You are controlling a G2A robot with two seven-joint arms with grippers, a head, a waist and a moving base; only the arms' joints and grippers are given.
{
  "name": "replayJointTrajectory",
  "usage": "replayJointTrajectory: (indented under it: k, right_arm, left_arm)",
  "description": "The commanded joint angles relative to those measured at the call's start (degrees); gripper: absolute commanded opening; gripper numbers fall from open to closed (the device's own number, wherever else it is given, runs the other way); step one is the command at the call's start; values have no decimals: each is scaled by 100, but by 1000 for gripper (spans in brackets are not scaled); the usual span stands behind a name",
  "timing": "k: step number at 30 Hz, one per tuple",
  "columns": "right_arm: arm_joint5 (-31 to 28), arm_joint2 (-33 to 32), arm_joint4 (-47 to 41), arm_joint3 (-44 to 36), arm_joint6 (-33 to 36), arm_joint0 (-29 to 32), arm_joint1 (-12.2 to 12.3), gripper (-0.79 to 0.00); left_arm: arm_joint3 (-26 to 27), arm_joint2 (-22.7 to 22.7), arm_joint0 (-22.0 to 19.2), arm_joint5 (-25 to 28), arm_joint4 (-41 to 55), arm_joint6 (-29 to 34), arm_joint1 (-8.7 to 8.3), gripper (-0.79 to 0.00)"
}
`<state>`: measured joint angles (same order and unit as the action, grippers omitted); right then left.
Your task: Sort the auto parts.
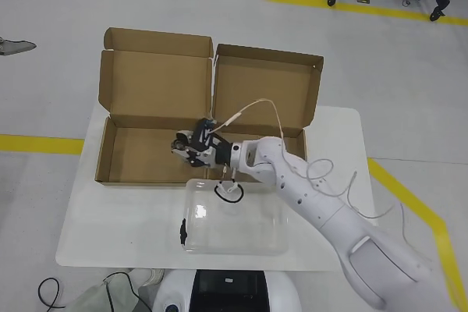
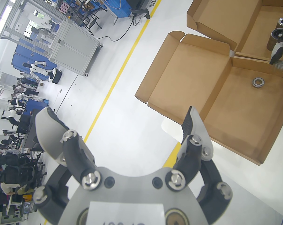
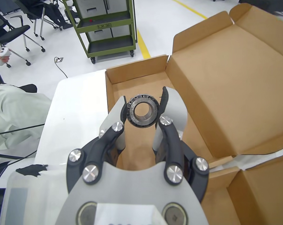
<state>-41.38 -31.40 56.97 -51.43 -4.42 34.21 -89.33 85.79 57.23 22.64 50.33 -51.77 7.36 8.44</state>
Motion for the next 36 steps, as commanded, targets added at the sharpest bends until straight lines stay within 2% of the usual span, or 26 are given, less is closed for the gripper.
replayJointTrajectory:
  k: [1, 11, 25, 28, 29, 32, 36]
  right_arm:
    - [121, 74, -14, 250, 67, -103, -99, -785]
    - [251, 446, -209, 1466, 405, -594, -718, -785]
    - [193, 645, -356, 2615, 824, -957, -1364, -785]
    - [195, 652, -347, 2788, 812, -994, -1453, -594]
    - [195, 657, -329, 2850, 806, -1010, -1488, -483]
    - [178, 650, -321, 2962, 770, -1032, -1548, -440]
    - [136, 640, -291, 3108, 738, -1067, -1628, -462]
  left_arm:
    - [0, 0, 0, 0, 0, 0, 0, 0]
    - [0, 0, 0, 0, 0, 0, 0, 0]
    - [0, 0, 0, 0, 0, 0, 0, 0]
    - [0, 0, 0, 0, 0, 0, 0, 0]
    - [0, 0, 0, 0, 0, 0, 0, 0]
    - [0, 0, 0, 0, 0, 0, 0, 0]
    - [0, 0, 0, 0, 0, 0, 0, 0]
